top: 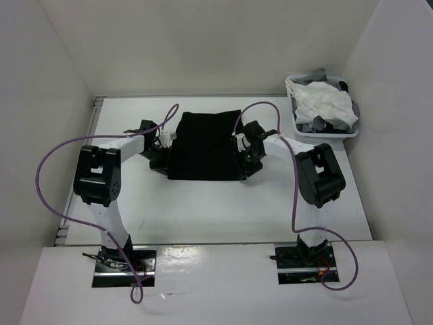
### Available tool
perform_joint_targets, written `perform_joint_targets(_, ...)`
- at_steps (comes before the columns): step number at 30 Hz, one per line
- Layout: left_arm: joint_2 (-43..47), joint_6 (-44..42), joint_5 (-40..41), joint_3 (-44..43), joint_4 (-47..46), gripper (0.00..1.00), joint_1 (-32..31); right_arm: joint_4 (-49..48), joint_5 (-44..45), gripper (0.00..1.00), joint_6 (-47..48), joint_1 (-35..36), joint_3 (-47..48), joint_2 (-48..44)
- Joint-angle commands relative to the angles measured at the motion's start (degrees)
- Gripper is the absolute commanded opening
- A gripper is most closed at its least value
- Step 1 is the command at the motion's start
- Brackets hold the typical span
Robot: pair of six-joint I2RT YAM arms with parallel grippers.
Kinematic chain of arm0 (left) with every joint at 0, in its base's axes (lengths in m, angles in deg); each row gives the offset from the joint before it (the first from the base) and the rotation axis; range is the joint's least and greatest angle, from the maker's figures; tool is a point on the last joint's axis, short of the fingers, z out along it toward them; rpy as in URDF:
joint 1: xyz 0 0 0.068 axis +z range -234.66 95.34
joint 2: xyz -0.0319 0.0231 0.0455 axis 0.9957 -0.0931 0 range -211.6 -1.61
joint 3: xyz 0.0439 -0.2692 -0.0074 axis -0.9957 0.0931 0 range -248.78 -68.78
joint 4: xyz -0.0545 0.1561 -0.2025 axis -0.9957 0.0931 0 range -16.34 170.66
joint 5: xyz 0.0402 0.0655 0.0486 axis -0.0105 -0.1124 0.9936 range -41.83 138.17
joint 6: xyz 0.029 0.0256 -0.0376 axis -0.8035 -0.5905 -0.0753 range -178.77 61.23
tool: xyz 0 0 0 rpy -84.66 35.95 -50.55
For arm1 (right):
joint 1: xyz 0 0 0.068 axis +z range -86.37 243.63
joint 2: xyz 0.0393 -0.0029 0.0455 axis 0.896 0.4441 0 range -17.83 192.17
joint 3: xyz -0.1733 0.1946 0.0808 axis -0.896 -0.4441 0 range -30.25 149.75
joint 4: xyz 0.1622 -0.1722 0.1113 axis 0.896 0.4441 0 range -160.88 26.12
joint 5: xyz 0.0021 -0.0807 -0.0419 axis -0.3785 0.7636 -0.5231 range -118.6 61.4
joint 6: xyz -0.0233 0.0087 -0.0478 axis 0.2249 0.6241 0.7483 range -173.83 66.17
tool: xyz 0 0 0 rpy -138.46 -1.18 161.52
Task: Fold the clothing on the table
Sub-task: Fold the skirt
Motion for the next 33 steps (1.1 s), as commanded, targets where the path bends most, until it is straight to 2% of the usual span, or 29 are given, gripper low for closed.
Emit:
perform_joint_targets(1,-0.65,-0.22,-1.52,0.01,0.54,0.00,0.22,0.92,-1.76,0.52,0.60,0.05,0.26,2.34)
perform_joint_targets(14,-0.65,-0.75,-2.05,0.01,0.54,0.00,0.22,1.45,-6.24,0.50,1.66,0.05,0.78,2.87)
perform_joint_targets(16,-0.65,-0.75,-2.05,0.01,0.54,0.00,0.22,1.45,-6.24,0.47,1.66,0.05,1.31,2.87)
perform_joint_targets(23,-0.65,-1.27,-2.57,0.01,0.54,0.00,0.22,1.45,-6.24,0.31,2.18,0.05,1.31,3.40)
perform_joint_targets(24,-1.18,-1.28,-2.57,0.01,1.06,0.00,0.22,1.45,-5.63,0.25,2.18,0.05,1.31,3.40)
perform_joint_targets(28,-1.18,-1.88,-3.10,0.01,1.77,0.00,0.22,1.45,-4.92,0.14,2.18,0.05,1.31,2.26)
perform_joint_targets(33,3.12,-5.40,-5.03,-1.30,6.42,0.00,0.22,4.17,-4.31,0.03,3.41,0.05,2.01,1.03)
